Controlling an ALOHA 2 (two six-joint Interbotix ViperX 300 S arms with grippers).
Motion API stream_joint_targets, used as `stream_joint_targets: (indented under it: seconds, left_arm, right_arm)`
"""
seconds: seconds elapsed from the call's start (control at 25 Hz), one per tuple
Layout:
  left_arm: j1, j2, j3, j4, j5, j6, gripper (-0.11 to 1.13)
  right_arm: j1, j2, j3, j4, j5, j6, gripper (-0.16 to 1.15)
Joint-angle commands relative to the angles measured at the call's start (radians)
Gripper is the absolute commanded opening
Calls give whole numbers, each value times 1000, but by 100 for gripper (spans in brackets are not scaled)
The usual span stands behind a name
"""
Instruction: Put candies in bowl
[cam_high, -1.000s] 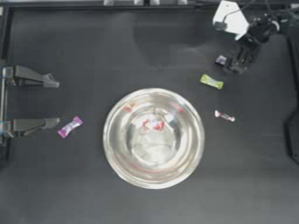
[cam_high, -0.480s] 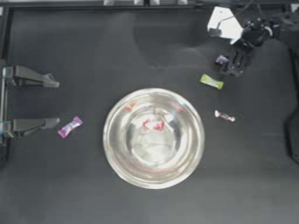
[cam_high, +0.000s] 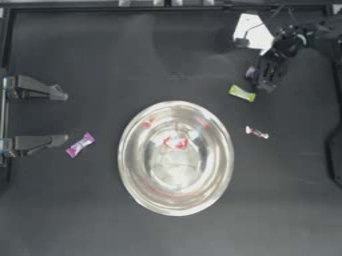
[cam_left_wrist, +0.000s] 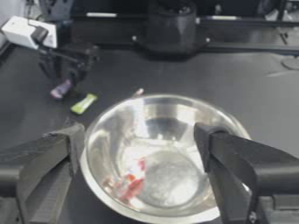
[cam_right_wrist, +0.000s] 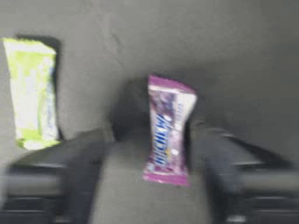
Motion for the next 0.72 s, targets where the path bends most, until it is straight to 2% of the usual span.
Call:
stream_joint_targets:
  seconds: [0.04, 0.12, 0.44, 0.72]
  left_arm:
    - [0, 23, -18, -3, -6, -2, 102]
    - [0, 31, -20, -3, -6, -2, 102]
    - [0, 41, -23, -3, -6, 0, 102]
    - [0, 40, -21, -3, -6, 0, 102]
  right_arm:
    - [-3, -6, -9, -8, 2, 2, 35]
    - [-3, -6, -9, -11, 8, 2, 23]
    - [-2, -63, -28, -46, 49, 48, 22]
    - [34, -241, -77, -37, 118, 51, 22]
